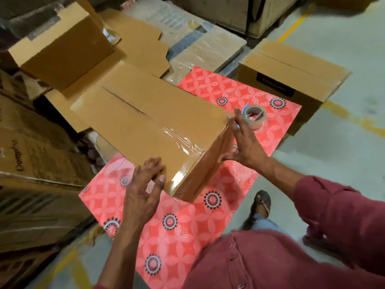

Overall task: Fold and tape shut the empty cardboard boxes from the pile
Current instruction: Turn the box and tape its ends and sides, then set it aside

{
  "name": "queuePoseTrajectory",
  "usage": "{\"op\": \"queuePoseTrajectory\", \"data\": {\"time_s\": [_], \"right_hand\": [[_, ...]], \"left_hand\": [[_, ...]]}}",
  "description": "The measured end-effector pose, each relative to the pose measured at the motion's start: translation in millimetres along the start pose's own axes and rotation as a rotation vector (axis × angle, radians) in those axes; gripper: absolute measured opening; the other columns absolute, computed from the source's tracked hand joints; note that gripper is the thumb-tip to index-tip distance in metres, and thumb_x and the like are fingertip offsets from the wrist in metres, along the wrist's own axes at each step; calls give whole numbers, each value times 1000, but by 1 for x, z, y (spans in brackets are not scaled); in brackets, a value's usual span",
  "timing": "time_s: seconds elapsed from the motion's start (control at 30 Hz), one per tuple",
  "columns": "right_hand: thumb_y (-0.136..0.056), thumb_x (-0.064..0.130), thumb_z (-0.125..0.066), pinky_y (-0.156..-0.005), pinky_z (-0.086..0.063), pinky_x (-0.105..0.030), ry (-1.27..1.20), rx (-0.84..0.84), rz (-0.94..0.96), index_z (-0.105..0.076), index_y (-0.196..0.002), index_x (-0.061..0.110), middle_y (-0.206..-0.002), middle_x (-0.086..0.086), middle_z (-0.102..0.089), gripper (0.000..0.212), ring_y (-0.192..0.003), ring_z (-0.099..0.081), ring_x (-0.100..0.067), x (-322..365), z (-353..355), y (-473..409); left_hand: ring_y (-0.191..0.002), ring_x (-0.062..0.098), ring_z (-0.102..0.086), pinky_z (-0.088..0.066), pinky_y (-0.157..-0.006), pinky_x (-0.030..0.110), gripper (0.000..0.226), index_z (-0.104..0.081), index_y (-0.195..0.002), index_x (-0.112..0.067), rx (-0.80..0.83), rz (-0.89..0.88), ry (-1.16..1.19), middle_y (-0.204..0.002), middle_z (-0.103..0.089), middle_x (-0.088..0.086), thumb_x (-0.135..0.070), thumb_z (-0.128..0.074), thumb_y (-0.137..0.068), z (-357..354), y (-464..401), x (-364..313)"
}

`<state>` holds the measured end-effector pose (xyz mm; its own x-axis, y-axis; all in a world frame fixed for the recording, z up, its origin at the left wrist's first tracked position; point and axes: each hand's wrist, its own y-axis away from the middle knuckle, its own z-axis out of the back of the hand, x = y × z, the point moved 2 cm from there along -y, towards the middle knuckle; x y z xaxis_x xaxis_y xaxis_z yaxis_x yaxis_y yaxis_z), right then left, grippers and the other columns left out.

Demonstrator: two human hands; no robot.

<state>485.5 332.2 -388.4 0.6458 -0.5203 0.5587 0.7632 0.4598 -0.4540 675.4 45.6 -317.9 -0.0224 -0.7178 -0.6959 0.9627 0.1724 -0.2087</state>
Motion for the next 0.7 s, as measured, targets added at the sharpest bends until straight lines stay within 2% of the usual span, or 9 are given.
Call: {"op": "queuePoseTrajectory", "data": {"time_s": [0.07,0.17,0.27,0.3,0.37,0.47,0.57,0.63,0.7], "right_hand": [[-73,83,-67,-121,-22,-67,63,-52,-5,-7,-163,18,-167,-31,-5,126,-159,-6,-38,18,1,0],[-73,88,-57,-122,-10,-68,124,-92,61,-15,-161,13,-166,-31,-12,123,-157,-13,-42,61,-13,-7],[-82,90,-35,-116,-16,-76,191,-106,141,-14,-163,17,-164,-28,-22,111,-156,-21,-39,83,-37,-5],[-84,89,-34,-114,-18,-78,197,-121,144,-16,-162,16,-163,-27,-25,108,-155,-23,-38,82,-43,-2],[-83,86,-48,-112,-18,-80,229,-114,190,-15,-164,18,-165,-25,-23,110,-156,-21,-38,72,-47,6],[-73,81,-69,-116,-13,-77,336,-2,285,2,-166,27,-171,-18,-6,129,-159,-7,-37,54,-42,17],[-73,88,-62,-116,-12,-78,289,-23,254,-3,-165,19,-169,-21,-8,129,-158,-8,-39,74,-32,13],[-77,83,-60,-120,-8,-74,224,-48,270,-15,-162,13,-167,-25,-16,118,-157,-12,-40,102,-35,5],[-80,81,-57,-121,-10,-69,213,-55,306,-22,-158,12,-165,-24,-21,110,-157,-14,-38,122,-45,1]], "left_hand": [[-152,14,-38,-17,-130,47,43,-67,-137,-16,63,-20,39,-155,-54,-5,-38,-56,-102,1,4,4],[-153,13,-34,-12,-131,38,46,-64,-141,-15,59,-11,98,-156,-52,-4,-39,-54,-103,1,2,4],[-153,12,-34,-11,-131,37,47,-64,-141,-15,43,-5,132,-155,-53,-3,-40,-55,-102,0,1,7],[-153,12,-34,-11,-130,36,47,-64,-141,-15,45,-11,129,-155,-52,-3,-41,-55,-102,0,2,8],[-154,12,-34,-11,-130,34,48,-64,-141,-16,45,-20,122,-155,-52,-3,-42,-55,-102,0,3,10],[-153,11,-34,-12,-129,32,49,-65,-140,-15,37,-30,118,-155,-53,-3,-44,-55,-102,0,3,11],[-154,11,-34,-13,-129,36,49,-64,-141,-15,41,-49,108,-156,-52,-3,-43,-55,-103,0,5,13],[-154,11,-33,-12,-129,35,49,-64,-142,-16,41,-49,104,-156,-52,-4,-43,-55,-103,1,5,14],[-154,10,-32,-12,-129,33,49,-63,-142,-16,45,-45,90,-156,-52,-4,-44,-55,-103,0,6,15]]}}
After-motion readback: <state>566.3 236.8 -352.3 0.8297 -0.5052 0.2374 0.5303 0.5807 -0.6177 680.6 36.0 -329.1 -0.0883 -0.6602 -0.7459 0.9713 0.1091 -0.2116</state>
